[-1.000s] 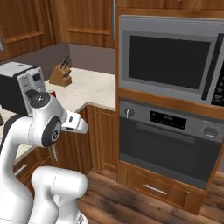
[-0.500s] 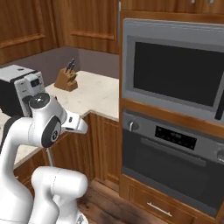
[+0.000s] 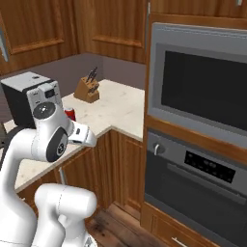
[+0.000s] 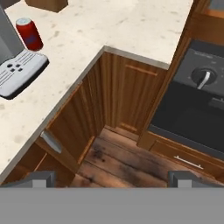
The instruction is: Four empty soda cans are scattered around the kitchen. Gather all the cans and cluster them next to the stove for recycling.
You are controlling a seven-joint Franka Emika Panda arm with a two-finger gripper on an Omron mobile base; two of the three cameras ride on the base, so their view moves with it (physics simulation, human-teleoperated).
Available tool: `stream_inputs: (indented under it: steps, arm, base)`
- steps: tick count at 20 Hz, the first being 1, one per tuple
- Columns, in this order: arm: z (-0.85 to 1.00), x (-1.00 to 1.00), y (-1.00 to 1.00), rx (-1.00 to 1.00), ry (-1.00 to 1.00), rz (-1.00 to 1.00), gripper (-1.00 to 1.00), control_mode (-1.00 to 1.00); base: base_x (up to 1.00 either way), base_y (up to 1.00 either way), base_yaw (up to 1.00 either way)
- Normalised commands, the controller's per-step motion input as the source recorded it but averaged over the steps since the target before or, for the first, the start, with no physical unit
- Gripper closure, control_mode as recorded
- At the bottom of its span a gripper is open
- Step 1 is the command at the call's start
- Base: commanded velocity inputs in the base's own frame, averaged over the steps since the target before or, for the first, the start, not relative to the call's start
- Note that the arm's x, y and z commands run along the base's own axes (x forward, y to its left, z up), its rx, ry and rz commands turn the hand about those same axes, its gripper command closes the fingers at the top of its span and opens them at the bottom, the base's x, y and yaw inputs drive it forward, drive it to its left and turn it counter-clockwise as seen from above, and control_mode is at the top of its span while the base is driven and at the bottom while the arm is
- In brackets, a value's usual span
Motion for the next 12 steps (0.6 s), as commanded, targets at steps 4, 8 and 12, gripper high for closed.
stream_inputs:
  steps: [4,8,12]
  arm:
    - [0.0,0.0,0.0,0.0,0.0,0.0,-1.0,1.0]
    - [0.0,0.0,0.0,0.0,0.0,0.0,-1.0,1.0]
    - [0.0,0.0,0.0,0.0,0.0,0.0,-1.0,1.0]
  base:
    - [0.36,0.02,0.25]
    - [0.48,0.0,0.24]
    - [0.48,0.0,0.24]
